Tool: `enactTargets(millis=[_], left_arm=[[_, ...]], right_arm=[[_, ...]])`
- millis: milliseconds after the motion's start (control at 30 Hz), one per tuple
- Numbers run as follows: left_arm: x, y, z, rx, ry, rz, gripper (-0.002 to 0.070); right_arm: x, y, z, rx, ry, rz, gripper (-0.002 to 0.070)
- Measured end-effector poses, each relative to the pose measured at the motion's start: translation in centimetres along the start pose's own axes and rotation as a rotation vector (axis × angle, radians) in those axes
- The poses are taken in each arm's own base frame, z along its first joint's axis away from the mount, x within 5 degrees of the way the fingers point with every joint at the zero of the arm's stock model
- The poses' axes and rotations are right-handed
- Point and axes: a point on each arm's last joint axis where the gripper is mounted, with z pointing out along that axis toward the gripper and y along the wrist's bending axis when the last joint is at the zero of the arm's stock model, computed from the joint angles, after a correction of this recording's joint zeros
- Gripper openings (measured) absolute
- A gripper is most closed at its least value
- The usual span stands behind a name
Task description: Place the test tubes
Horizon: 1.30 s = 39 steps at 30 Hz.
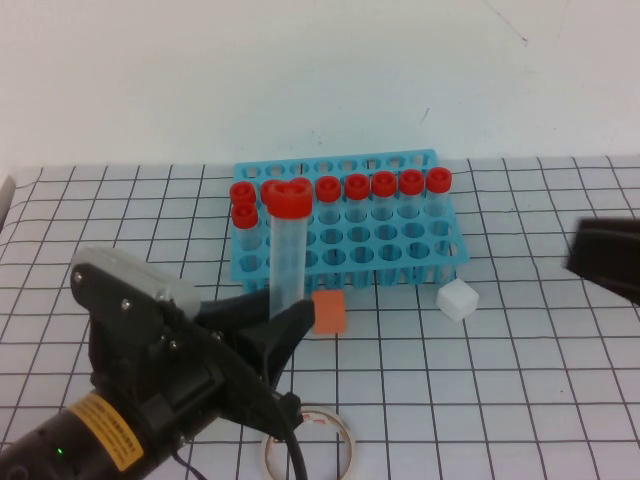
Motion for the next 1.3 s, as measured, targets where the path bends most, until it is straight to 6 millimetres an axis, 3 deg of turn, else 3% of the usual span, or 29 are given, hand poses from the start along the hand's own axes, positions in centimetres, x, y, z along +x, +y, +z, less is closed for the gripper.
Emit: enactTargets(millis=[167,200,333,533,767,933,1000,1133,1300], left_arm=[[-0.5,0.0,0.0,0.001,-0.051,0.014,0.0213],[-0.6,0.0,0.0,0.002,-0.062,0.025,0.0213],[-0.7,-0.1,0.0,0.005,-0.077,0.033,0.0213],[-0.8,-0.1,0.0,0.006,-0.083,0.032,0.0213],[-0.8,-0.1,0.0,0.006,-0.083,0.032,0.0213],[-1.0,0.0,-0.1,-0.002,-0.106,0.011,0.0213],[-1.1,0.1,-0.1,-0.011,-0.126,-0.002,0.0213],[-1.4,0.3,-0.1,-0.031,-0.154,-0.007,0.0213],[-1.4,0.3,-0.1,-0.036,-0.153,0.004,0.0215]], right_arm=[[-1.0,0.5,3.7,-0.042,0.015,-0.035,0.0400],[-1.0,0.7,5.3,-0.050,0.030,-0.065,0.0473],[-0.8,0.8,9.4,-0.062,0.089,-0.136,0.0525],[-1.4,0.3,14.9,-0.092,0.123,-0.152,0.0536],[-2.3,-0.8,18.5,-0.147,0.121,-0.123,0.0537],[-2.2,-0.8,19.3,-0.198,0.130,-0.095,0.0508],[-2.0,-0.8,19.4,-0.204,0.135,-0.085,0.0456],[-2.0,-0.8,19.4,-0.209,0.137,-0.068,0.0278],[-2.0,-0.8,19.4,-0.205,0.137,-0.067,0.0277]])
